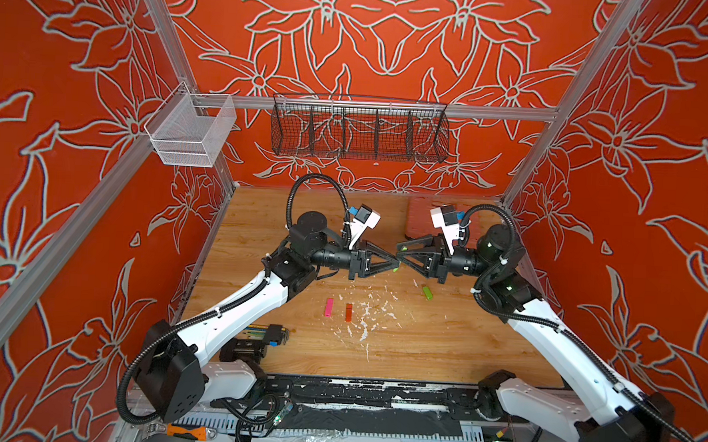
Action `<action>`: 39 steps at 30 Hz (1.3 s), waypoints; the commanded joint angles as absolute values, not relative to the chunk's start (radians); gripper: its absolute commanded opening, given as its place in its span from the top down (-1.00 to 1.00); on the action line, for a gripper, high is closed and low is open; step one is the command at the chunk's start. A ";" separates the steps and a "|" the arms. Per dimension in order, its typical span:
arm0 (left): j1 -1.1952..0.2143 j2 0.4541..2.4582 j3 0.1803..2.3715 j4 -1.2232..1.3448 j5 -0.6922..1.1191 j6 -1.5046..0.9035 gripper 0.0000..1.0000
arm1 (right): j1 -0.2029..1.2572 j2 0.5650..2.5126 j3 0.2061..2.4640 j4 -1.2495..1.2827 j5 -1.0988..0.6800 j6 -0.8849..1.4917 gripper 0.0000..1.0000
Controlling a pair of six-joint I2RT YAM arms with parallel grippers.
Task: Close the usb drive cover
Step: Adjust the USB drive.
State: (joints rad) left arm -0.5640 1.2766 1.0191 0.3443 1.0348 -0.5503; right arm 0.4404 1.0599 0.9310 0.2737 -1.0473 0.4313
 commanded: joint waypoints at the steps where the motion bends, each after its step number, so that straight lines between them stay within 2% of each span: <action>1: -0.574 1.275 1.053 0.350 1.058 -0.539 0.66 | 0.446 1.068 0.963 0.301 -1.034 0.437 0.55; 3: -0.575 1.275 1.058 0.337 1.058 -0.531 0.56 | 0.446 1.069 0.966 0.296 -1.023 0.442 0.76; 5: -0.577 1.276 1.067 0.316 1.055 -0.518 0.16 | 0.446 1.071 0.970 0.289 -1.015 0.446 0.85; 7: -0.578 1.276 1.076 0.288 1.053 -0.498 0.07 | 0.446 1.074 0.972 0.279 -1.014 0.447 0.90; 12: -0.589 1.295 1.095 0.267 1.057 -0.478 0.10 | 0.446 1.080 0.963 0.308 -1.014 0.471 0.94; 17: -0.592 1.300 1.095 0.264 1.054 -0.473 0.31 | 0.446 1.082 0.956 0.325 -1.020 0.486 0.95; 19: -0.592 1.298 1.101 0.257 1.050 -0.464 0.46 | 0.446 1.085 0.953 0.322 -1.025 0.486 0.95; 21: -0.592 1.298 1.115 0.236 1.049 -0.444 0.64 | 0.446 1.077 0.953 0.305 -1.017 0.480 0.85; 24: -0.592 1.306 1.130 0.216 1.051 -0.425 0.80 | 0.446 1.049 0.958 0.243 -0.975 0.446 0.27; 28: -0.592 1.319 1.144 0.212 1.054 -0.418 0.89 | 0.443 1.007 0.983 0.146 -0.946 0.397 -0.05; 39: -0.592 1.324 1.132 0.211 1.056 -0.420 0.93 | 0.419 1.037 1.072 0.120 -0.986 0.384 -0.10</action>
State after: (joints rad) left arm -0.5892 1.3197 1.1255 0.2081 1.0344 -0.4309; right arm 0.4240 1.0283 1.0340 0.1219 -0.9558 0.4004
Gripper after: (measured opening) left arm 0.157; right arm 0.548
